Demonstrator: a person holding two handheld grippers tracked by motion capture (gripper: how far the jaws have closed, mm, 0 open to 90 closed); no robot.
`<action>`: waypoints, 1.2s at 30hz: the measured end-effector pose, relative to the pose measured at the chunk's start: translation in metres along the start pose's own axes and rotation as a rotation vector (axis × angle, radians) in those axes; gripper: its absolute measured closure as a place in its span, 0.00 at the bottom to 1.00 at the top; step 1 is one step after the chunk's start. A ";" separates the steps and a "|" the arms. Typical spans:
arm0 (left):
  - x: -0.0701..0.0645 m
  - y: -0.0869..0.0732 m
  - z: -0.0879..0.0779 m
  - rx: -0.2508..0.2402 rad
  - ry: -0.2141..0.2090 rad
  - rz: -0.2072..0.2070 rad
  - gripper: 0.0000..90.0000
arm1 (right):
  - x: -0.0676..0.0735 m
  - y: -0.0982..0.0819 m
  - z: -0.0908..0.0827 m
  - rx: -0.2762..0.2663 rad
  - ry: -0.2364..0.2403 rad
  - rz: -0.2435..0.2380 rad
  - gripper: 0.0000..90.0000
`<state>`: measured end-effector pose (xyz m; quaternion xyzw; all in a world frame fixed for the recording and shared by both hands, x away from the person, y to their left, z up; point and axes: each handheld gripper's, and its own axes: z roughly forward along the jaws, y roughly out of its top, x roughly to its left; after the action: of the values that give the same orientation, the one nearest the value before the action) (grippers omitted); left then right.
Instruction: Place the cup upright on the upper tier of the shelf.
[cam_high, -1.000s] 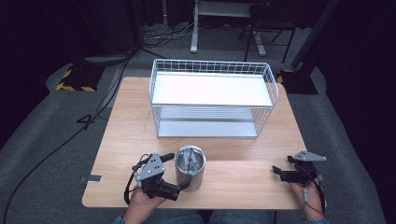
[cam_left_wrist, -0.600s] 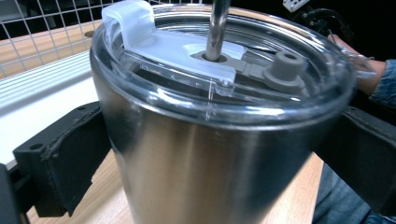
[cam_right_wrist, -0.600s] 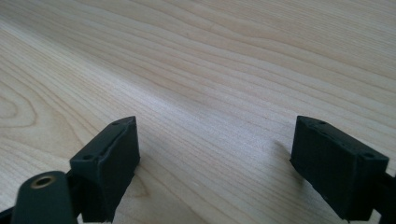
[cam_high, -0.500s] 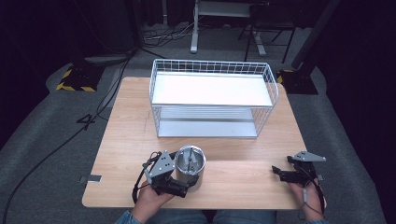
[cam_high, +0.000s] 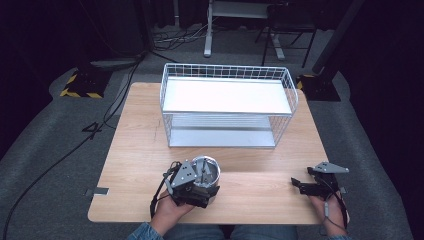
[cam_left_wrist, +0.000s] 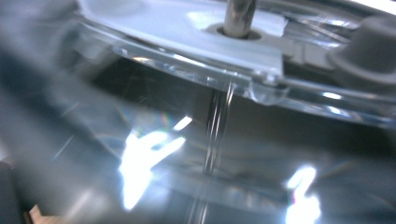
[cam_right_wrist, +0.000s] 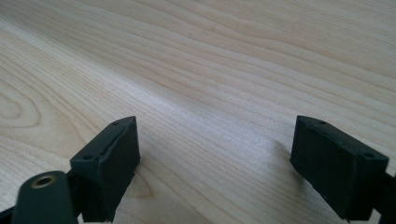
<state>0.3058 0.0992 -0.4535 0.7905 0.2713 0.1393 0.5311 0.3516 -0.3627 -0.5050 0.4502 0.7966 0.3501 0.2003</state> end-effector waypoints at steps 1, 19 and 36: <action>0.000 0.000 0.000 -0.003 0.006 0.006 0.02 | 0.000 0.000 0.000 0.000 0.000 0.000 0.18; 0.000 0.000 0.001 -0.013 0.008 0.016 0.03 | 0.000 0.000 0.000 -0.002 -0.002 -0.003 0.18; 0.002 0.021 -0.015 0.029 -0.001 0.015 0.04 | 0.001 0.000 0.000 -0.005 -0.004 -0.008 0.19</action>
<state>0.3060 0.1061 -0.4284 0.8002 0.2669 0.1389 0.5188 0.3510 -0.3625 -0.5048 0.4473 0.7972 0.3504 0.2041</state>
